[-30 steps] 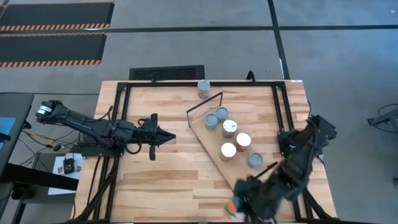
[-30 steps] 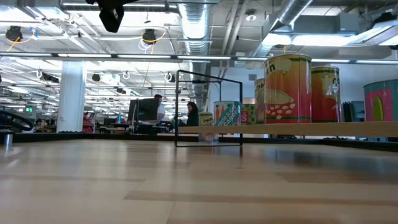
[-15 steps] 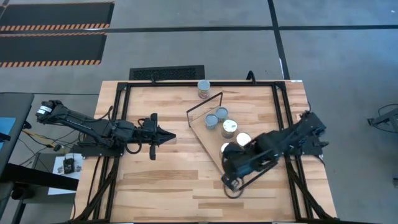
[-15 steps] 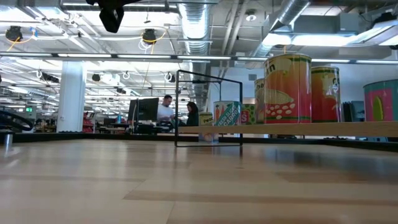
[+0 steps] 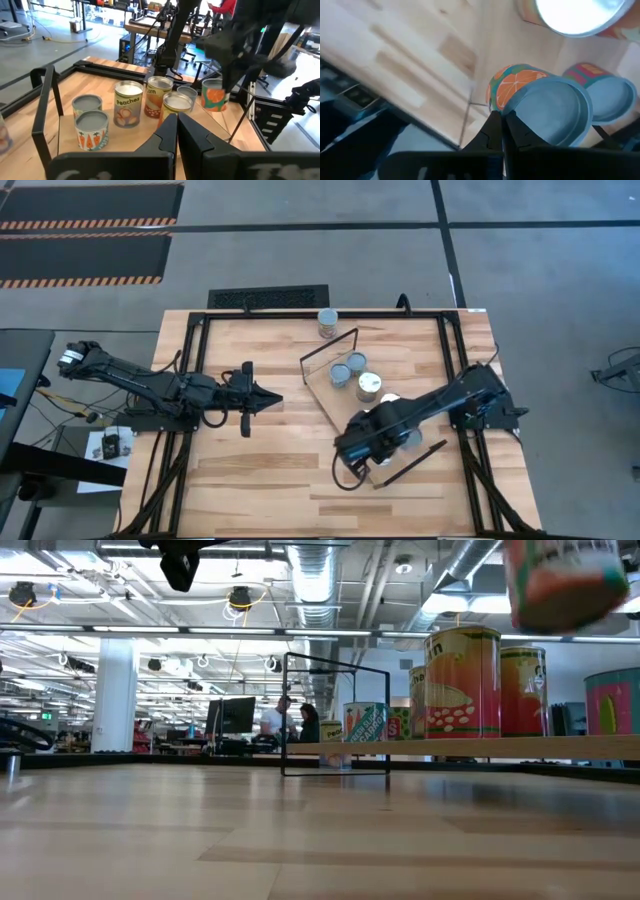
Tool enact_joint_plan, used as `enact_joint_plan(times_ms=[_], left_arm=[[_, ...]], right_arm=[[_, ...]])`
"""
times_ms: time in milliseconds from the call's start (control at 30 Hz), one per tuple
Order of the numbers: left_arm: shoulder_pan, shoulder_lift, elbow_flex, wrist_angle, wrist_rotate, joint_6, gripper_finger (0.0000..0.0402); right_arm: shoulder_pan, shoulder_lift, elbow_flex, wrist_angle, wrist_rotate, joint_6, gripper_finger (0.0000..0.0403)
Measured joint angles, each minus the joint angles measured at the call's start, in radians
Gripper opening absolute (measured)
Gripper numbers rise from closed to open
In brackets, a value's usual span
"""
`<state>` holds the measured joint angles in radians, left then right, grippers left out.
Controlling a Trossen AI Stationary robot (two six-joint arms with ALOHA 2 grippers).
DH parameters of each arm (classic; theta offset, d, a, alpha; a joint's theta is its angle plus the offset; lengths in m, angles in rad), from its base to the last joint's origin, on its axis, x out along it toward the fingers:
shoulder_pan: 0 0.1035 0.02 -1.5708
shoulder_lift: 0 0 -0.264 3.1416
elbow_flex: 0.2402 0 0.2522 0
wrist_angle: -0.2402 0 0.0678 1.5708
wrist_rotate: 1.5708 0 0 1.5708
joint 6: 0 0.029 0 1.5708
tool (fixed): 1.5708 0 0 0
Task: Pick and place cans onto a shelf
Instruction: Put the canned oranges on the shelf
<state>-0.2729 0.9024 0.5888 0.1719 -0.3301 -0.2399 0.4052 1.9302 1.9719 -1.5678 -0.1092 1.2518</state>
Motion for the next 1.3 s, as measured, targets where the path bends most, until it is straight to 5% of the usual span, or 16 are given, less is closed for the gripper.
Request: enact_joint_plan(times_ms=[900,1300], left_arm=[[0.000,0.000,0.000,-0.001,0.001,0.023,0.0000],[0.000,0.000,0.000,-0.001,0.002,0.023,0.0000]], right_arm=[[-0.021,-0.019,-0.364,0.241,0.016,0.066,0.0001],[-0.015,-0.020,-0.375,0.241,0.012,0.087,0.0013]])
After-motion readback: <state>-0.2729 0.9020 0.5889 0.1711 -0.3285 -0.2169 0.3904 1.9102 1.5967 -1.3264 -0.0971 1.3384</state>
